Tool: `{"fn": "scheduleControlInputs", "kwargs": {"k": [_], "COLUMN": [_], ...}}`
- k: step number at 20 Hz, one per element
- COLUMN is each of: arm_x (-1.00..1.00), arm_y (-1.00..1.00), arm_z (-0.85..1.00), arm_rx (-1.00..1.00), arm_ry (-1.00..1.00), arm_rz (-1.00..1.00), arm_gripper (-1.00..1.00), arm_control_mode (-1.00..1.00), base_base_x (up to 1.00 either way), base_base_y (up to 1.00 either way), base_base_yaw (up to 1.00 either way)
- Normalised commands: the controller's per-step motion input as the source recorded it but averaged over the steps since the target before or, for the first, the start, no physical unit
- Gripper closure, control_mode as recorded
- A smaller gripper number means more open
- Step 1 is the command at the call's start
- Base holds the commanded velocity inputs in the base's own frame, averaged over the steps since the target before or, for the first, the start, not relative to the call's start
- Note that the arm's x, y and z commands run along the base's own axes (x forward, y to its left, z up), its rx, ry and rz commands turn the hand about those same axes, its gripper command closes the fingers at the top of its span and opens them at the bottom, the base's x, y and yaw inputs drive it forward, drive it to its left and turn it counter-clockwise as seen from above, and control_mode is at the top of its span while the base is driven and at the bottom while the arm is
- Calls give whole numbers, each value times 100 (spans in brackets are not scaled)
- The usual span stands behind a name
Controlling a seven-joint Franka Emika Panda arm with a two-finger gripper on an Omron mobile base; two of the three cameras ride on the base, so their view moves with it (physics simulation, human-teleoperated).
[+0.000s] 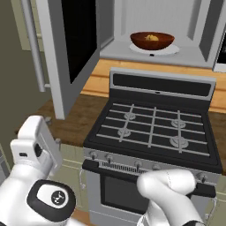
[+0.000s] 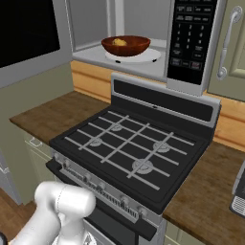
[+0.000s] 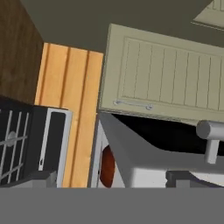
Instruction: Pick the squash from the sink and place it in the bowl. Then pick the bowl and place it in the microwave. Then close the microwave door and press the start button.
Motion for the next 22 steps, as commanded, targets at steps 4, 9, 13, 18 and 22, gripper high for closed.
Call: {"fn": "scheduleControlInputs", "kwargs": {"k": [4,9,13,18,22], "arm_x": [50,50,42,39,61], "arm_y": [61,41,0,-8,-3], "arm_z": [-34,-8,8,16,0], "arm_rx": [0,-1,0,-3,-8], "arm_ry": [0,-1,-3,-3,0], "arm_rz": [-12,-17,-22,-14,-6], "arm_gripper": [-100,-100,-100,-100,-100], "arm_control_mode": [-100,-100,-100,-100,-100], "base_base_x": [0,0,0,0,0], "base_base_y": [0,0,0,0,0], "base_base_yaw": [0,0,0,0,0]}}
